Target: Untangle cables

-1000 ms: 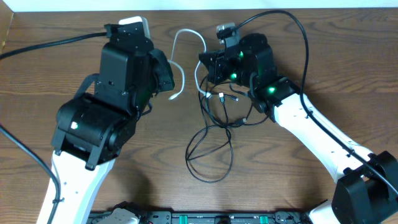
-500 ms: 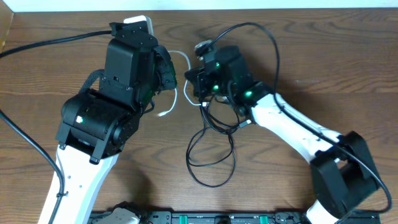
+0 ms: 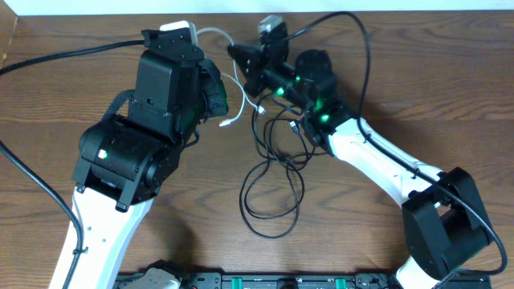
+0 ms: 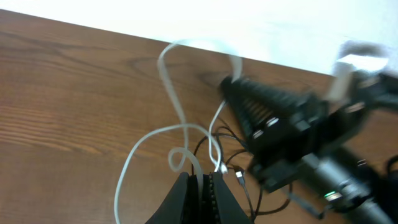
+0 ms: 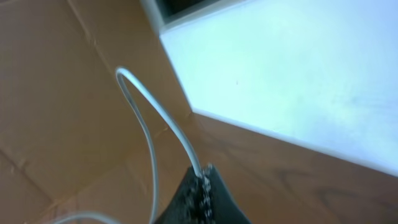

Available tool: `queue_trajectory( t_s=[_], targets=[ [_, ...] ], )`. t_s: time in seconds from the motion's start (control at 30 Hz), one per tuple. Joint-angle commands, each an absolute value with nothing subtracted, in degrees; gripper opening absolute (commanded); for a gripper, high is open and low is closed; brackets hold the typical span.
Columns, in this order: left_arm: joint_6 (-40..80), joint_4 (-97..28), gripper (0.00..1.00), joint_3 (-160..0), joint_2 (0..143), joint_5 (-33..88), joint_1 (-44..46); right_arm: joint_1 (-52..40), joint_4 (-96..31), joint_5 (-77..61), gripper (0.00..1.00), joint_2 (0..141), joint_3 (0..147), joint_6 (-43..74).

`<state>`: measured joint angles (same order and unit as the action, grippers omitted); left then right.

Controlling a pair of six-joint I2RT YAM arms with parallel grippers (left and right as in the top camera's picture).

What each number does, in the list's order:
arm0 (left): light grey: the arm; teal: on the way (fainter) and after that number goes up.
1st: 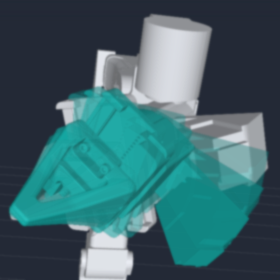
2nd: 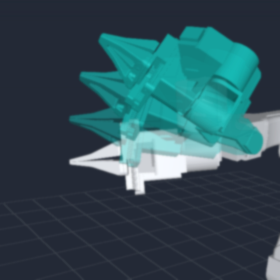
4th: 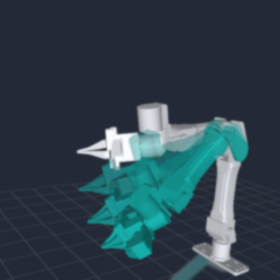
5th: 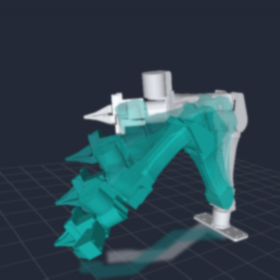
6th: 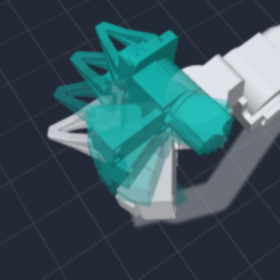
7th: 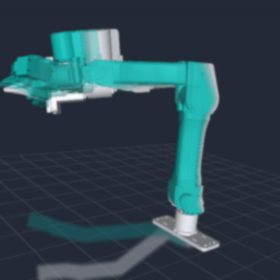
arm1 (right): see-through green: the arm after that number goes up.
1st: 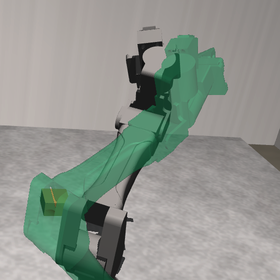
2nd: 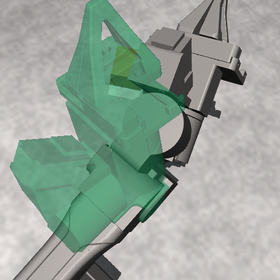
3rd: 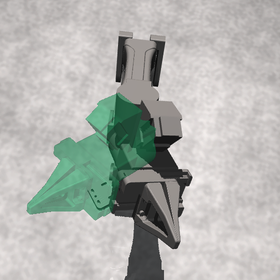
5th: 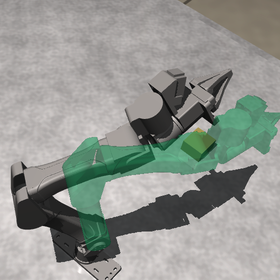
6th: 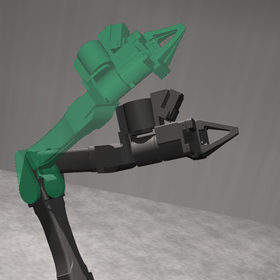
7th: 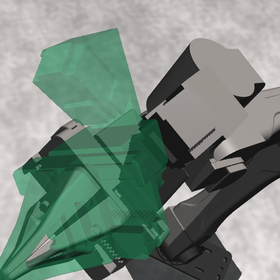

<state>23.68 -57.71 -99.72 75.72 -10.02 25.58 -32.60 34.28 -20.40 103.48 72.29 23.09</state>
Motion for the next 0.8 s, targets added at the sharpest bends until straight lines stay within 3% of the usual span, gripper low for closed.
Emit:
queue_trajectory(
  t_s=[0.0,0.3,0.47,0.77],
  targets=[
    [22.7,-58.2,0.08,-100.0,76.0,-9.7,25.4,-29.8,35.3,-20.1,0.01,99.8,72.8,27.7],
    [21.6,-58.2,0.07,-100.0,76.0,-9.7,25.4,-22.2,16.1,-24.0,0.01,96.8,72.8,26.9],
    [21.6,-58.1,0.08,-100.0,76.0,-9.7,25.4,-20.3,1.8,-17.3,0.01,97.2,72.7,24.9],
    [21.6,-58.8,0.08,-100.0,76.8,-9.6,25.4,-24.4,4.9,-17.1,0.01,103.2,72.7,20.1]
  ],
)
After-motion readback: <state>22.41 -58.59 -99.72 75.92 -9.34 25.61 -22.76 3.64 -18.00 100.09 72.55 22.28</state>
